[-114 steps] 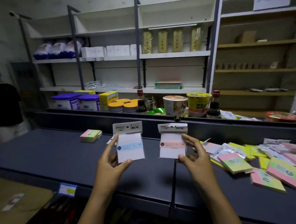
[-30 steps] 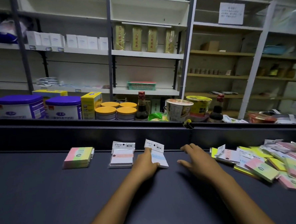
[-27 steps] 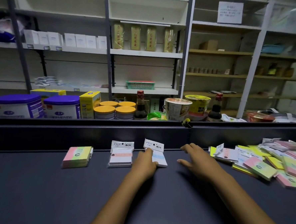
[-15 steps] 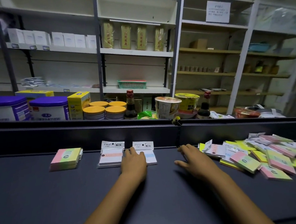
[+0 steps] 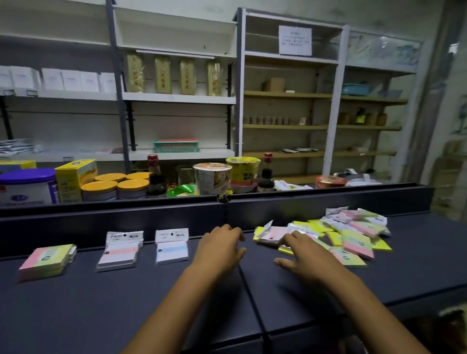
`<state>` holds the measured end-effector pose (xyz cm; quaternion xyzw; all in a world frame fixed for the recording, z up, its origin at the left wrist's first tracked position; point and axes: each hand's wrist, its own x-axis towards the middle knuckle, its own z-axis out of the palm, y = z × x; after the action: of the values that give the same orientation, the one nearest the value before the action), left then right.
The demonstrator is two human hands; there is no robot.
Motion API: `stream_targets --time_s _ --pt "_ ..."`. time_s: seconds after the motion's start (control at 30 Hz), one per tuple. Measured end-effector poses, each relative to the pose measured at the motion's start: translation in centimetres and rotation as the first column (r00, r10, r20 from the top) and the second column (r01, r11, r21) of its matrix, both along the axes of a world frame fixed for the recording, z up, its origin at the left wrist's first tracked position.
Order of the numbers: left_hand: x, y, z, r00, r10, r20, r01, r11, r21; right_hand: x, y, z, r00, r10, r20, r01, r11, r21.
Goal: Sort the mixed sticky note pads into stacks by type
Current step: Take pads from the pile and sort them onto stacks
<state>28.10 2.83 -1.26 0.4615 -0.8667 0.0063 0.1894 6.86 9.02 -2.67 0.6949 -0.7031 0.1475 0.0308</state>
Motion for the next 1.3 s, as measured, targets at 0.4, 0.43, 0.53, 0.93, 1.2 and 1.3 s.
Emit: stream_targets --time_s 0.4,0.43,0.53,0.93,1.2,1.3 --pt "-14.3 8.8 -0.5 0.993 -0.078 -0.087 0.079 0.997 0.012 -14.2 10.3 0.6 0.994 -0.105 -0.001 0.105 0.994 0.029" --pt "-15.2 9.1 -0.6 0.993 -0.079 -0.086 0.081 0.997 0.018 -15.0 10.9 0.5 0.994 -0.11 0.006 0.109 0.993 0.035" --pt "-17.6 9.8 -1.0 0.991 -0.086 -0.1 0.091 0.995 0.039 -17.2 11.9 0.1 0.992 -0.127 0.015 0.126 0.991 0.05" --pt "-25.5 5.0 -2.3 0.978 -0.113 -0.176 0.127 0.989 0.071 -24.2 9.1 -1.0 0.982 -0.186 0.029 0.185 0.982 0.045" --pt "-29.8 -0.2 -3.1 0.981 -0.055 -0.185 0.078 0.989 0.123 -28.1 4.8 -1.1 0.976 -0.217 0.015 0.216 0.975 0.042" --pt "-31.2 -1.2 -3.7 0.989 -0.013 -0.149 0.039 0.984 0.175 -29.4 3.9 -1.3 0.978 -0.208 0.032 0.207 0.978 0.035"
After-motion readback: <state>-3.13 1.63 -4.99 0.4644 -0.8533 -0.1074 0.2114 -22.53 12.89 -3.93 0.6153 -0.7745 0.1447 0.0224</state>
